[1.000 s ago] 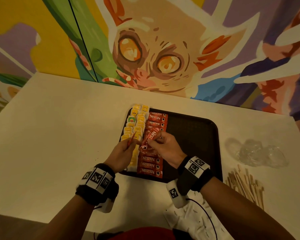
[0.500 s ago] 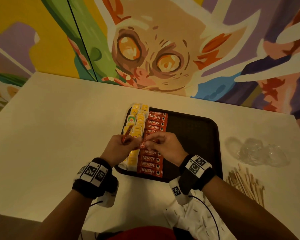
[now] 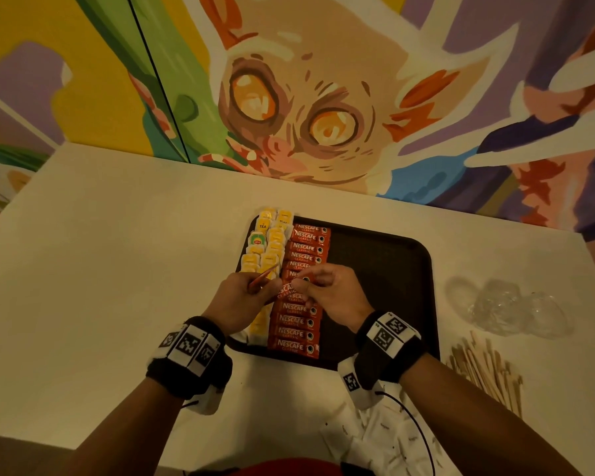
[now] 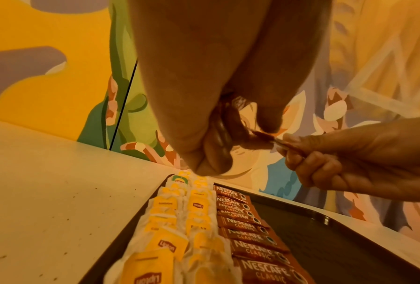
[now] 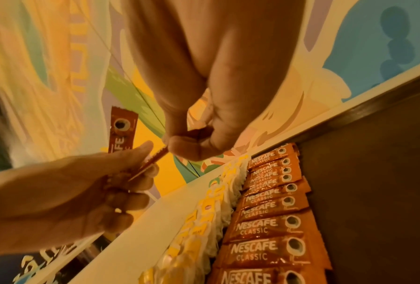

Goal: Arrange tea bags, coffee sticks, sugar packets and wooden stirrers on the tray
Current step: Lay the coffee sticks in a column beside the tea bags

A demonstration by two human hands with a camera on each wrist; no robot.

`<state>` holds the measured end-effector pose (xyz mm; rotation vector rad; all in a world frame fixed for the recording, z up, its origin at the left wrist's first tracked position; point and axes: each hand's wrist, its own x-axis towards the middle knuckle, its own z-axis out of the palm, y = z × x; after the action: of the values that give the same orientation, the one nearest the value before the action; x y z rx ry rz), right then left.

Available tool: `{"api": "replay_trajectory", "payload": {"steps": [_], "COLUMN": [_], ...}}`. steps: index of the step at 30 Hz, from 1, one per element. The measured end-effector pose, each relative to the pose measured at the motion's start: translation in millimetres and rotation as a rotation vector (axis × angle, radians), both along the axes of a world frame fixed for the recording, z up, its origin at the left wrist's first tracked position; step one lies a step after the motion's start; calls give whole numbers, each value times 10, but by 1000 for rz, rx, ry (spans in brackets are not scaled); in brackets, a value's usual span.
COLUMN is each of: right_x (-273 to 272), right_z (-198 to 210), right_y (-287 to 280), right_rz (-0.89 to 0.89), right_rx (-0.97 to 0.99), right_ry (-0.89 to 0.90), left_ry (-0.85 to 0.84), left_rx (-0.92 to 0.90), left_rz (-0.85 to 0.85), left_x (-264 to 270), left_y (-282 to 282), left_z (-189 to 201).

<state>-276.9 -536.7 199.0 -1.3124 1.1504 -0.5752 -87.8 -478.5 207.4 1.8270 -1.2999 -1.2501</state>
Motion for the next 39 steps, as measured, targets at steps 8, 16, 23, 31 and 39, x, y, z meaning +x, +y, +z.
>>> {"api": "replay_trajectory", "payload": {"steps": [8,16,23,31,39], "right_x": [-15,-15,-55,68,135], "right_z": [-65,-154,-432,-493,-497], "right_y": [-150,-415,-828,-1045,-1055], "right_rz": [-91,-222,-338,-361,-350], "right_rx": [82,133,172,212,221], "right_ry": [-94,-17,272,504,582], "left_ry": [75,73,57,62,39], "left_rx": [-6,51,105,129,137], "left_rz": [102,224,233,209,211], "left_x": [14,32,98,114,136], "left_y": [-65,-152,-130,-101,-135], "left_z": [71,8,-58,-86,-141]}}
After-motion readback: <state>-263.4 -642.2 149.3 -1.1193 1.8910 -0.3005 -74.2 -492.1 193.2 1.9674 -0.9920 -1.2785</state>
